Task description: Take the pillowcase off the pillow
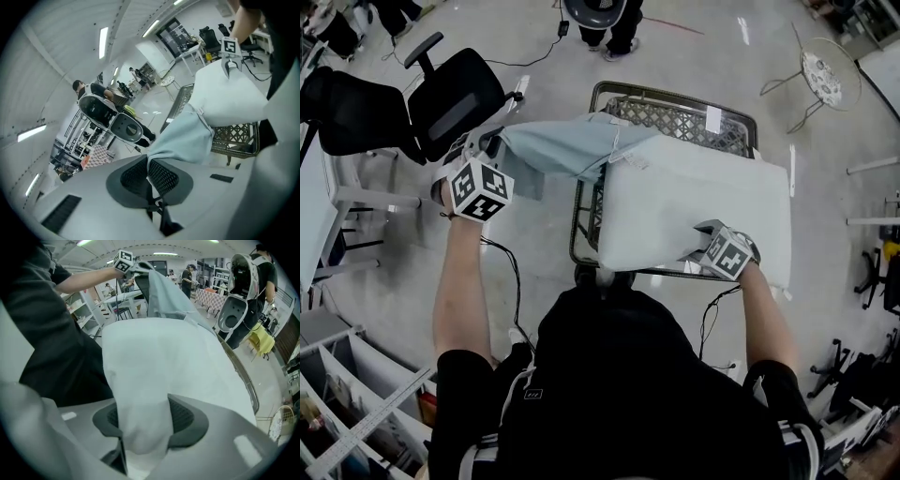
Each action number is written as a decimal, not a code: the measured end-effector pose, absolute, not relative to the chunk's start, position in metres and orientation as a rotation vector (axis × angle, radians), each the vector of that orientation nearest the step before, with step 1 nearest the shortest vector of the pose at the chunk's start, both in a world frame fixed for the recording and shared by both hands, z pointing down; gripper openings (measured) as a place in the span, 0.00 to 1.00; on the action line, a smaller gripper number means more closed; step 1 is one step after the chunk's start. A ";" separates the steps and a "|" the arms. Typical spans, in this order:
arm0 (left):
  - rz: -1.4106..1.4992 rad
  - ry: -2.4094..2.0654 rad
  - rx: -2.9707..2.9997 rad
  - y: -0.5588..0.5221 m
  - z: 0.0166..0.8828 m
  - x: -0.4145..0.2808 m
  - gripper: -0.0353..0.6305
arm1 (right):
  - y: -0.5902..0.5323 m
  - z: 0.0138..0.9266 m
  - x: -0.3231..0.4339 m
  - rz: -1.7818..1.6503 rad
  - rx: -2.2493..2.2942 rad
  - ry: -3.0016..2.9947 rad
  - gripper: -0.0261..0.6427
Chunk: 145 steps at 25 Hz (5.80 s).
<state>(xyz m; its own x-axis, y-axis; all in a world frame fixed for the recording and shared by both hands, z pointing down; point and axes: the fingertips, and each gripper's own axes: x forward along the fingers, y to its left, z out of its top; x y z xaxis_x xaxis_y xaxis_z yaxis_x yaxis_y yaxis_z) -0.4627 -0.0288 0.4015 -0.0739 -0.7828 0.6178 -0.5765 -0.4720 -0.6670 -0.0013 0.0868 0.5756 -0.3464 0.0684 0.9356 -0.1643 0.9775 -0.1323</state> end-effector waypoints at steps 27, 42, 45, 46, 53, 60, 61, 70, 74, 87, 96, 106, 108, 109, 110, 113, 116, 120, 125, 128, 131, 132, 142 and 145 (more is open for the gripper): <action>-1.033 1.506 -1.919 -0.077 0.172 -0.467 0.07 | 0.062 0.597 -0.116 0.002 0.201 -1.941 0.39; -0.794 1.347 -2.110 -0.088 0.129 -0.315 0.07 | 0.050 0.558 -0.055 0.203 0.473 -2.123 0.58; -0.762 1.308 -2.122 -0.091 0.121 -0.273 0.07 | 0.026 0.562 0.034 0.293 0.658 -2.044 0.58; -0.754 1.297 -2.129 -0.092 0.119 -0.260 0.07 | 0.021 0.564 0.062 0.327 0.714 -2.018 0.59; -0.664 1.257 -2.196 -0.093 0.098 -0.186 0.07 | 0.030 0.596 0.207 0.639 0.981 -1.899 0.71; -0.516 1.195 -2.343 -0.095 0.070 -0.120 0.07 | 0.068 0.627 0.229 1.190 0.994 -1.954 0.80; -0.511 1.188 -2.354 -0.096 0.071 -0.114 0.07 | 0.065 0.631 0.223 1.203 0.990 -1.973 0.80; -0.666 1.138 -2.510 -0.119 0.170 -0.071 0.07 | -0.036 0.625 0.205 0.881 0.970 -2.050 0.74; -0.712 1.137 -2.634 -0.129 0.232 -0.066 0.07 | -0.078 0.620 0.196 0.699 0.916 -2.004 0.74; -0.844 1.099 -2.963 -0.087 0.385 -0.076 0.15 | -0.082 0.544 0.216 0.614 1.154 -2.156 0.74; -0.889 1.139 -3.053 0.003 0.442 -0.099 0.15 | -0.040 0.443 0.144 0.535 1.260 -2.385 0.72; -0.647 1.329 -3.087 -0.059 0.417 -0.076 0.44 | 0.024 0.414 0.072 0.520 1.178 -2.491 0.70; -0.649 1.309 -3.129 -0.067 0.418 -0.063 0.36 | 0.026 0.415 0.077 0.531 1.185 -2.486 0.70; -0.644 1.293 -3.137 -0.069 0.416 -0.059 0.15 | 0.026 0.415 0.083 0.537 1.200 -2.483 0.70; -0.631 1.271 -3.139 -0.069 0.410 -0.056 0.09 | 0.024 0.413 0.090 0.540 1.222 -2.481 0.70; -0.574 1.203 -3.101 -0.067 0.380 -0.057 0.08 | 0.019 0.398 0.119 0.519 1.319 -2.481 0.64; -0.438 1.200 -3.052 -0.063 0.337 -0.074 0.08 | 0.014 0.379 0.145 0.475 1.413 -2.477 0.58; -0.206 1.240 -2.978 -0.048 0.271 -0.109 0.08 | 0.013 0.358 0.159 0.460 1.489 -2.490 0.55; -0.003 1.165 -2.975 -0.019 0.198 -0.129 0.08 | 0.022 0.335 0.154 0.453 1.546 -2.514 0.52; 0.079 1.072 -2.995 -0.003 0.163 -0.124 0.08 | 0.035 0.329 0.147 0.471 1.577 -2.523 0.52; 0.210 1.007 -3.001 0.019 0.130 -0.127 0.08 | 0.052 0.328 0.141 0.491 1.601 -2.521 0.50; 0.241 1.010 -2.992 0.024 0.123 -0.132 0.08 | 0.058 0.329 0.140 0.494 1.604 -2.518 0.49; 0.064 1.443 -2.798 0.034 0.200 -0.225 0.08 | 0.084 0.328 0.158 0.492 1.638 -2.491 0.46; -0.030 1.631 -2.825 0.023 0.263 -0.242 0.08 | 0.082 0.333 0.157 0.504 1.608 -2.506 0.45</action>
